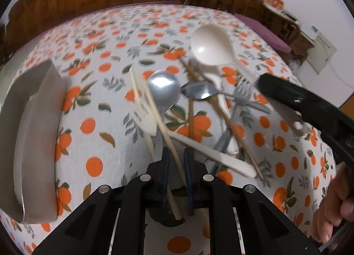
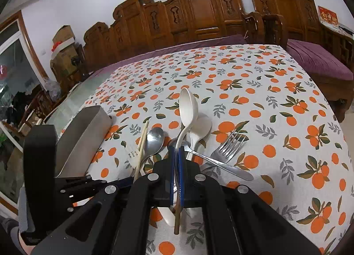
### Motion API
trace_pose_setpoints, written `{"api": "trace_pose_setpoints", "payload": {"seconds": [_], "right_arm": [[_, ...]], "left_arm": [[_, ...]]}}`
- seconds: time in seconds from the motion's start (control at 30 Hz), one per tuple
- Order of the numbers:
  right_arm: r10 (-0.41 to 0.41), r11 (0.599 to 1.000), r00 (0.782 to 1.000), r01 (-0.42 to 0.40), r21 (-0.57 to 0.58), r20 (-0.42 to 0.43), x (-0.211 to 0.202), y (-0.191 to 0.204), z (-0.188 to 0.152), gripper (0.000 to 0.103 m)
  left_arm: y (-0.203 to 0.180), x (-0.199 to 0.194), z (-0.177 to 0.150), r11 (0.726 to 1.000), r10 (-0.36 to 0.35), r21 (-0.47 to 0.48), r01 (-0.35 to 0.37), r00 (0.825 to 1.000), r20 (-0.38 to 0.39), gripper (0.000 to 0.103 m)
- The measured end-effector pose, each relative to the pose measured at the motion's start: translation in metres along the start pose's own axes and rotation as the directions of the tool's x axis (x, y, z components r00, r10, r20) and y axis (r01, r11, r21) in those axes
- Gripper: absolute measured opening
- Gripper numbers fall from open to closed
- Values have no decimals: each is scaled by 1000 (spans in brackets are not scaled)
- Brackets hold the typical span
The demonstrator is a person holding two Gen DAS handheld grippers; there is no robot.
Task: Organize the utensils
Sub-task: 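Grasp a wooden chopstick with the left tool while the right tool holds the white spoon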
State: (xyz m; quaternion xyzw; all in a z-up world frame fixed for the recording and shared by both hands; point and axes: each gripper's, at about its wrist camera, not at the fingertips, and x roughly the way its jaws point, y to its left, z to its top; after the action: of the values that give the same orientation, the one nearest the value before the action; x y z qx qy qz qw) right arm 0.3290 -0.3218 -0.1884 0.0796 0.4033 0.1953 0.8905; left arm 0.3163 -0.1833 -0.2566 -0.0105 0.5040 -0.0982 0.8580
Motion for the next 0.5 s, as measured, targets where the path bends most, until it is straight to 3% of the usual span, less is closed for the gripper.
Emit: {"api": "trace_pose_setpoints", "payload": {"seconds": [0.2, 0.5], "right_arm": [[1, 1000, 1000, -1, -24, 7, -3, 1, 1, 4], [25, 999, 999, -24, -29, 23, -11, 8, 2, 4]], "left_arm": [[5, -5, -1, 1000, -5, -22, 5, 1000, 3, 4], [10, -48, 0, 1000, -31, 1, 31, 995, 91, 4]]}}
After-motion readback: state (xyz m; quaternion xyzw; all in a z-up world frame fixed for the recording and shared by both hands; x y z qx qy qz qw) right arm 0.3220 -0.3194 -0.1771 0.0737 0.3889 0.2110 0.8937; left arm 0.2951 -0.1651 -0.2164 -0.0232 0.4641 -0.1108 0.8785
